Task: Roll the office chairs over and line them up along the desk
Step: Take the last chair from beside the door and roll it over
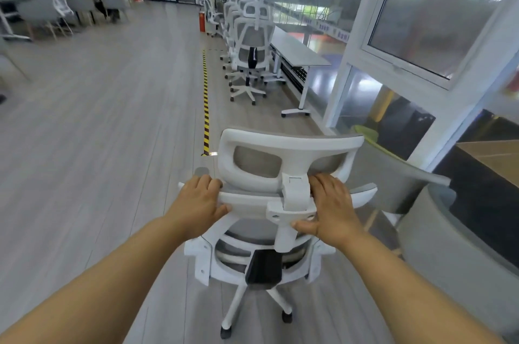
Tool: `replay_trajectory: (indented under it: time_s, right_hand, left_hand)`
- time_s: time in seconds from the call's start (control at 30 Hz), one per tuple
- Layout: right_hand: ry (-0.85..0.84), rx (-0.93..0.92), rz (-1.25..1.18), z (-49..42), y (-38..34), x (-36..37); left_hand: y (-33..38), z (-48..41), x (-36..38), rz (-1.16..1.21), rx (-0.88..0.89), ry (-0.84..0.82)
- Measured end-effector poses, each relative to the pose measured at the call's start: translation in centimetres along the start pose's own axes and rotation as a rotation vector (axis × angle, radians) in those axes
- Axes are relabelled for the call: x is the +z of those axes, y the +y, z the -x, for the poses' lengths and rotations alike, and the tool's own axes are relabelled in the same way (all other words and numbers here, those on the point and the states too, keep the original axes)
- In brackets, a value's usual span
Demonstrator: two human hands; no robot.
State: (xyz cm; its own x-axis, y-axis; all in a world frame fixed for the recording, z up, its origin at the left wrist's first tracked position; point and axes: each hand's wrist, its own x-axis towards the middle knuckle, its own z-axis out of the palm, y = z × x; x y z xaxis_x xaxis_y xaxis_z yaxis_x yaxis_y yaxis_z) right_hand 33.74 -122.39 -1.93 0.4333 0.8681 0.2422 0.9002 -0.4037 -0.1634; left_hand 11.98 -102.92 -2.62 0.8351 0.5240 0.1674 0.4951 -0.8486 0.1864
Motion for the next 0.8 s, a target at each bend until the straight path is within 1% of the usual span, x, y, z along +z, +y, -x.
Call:
replay_trajectory:
  time_s: [0.23, 0.47, 0.7, 0.8]
  right_hand:
    - [-0.049, -0.023, -0.011, -14.9, 6.3, 2.1]
    - [-0.077, -0.009, -0.012, -28.6, 11.0, 4.7]
    - [-0.153, 0.079, 0.028, -43.4, 15.5, 7.4]
    - [-0.208, 0.116, 0.051, -50.0, 17.1, 8.3]
  left_hand:
    - [-3.2, -15.3, 1.7, -0.016, -0.031, -0.017]
    - [-7.5, -30.0, 3.7, 0.02, -0.021, 0.008]
    - [-13.0, -45.6, 5.8, 0.006, 0.077, 0.025]
    - [-15.3, -52.4, 6.4, 0.034, 0.074, 0.004]
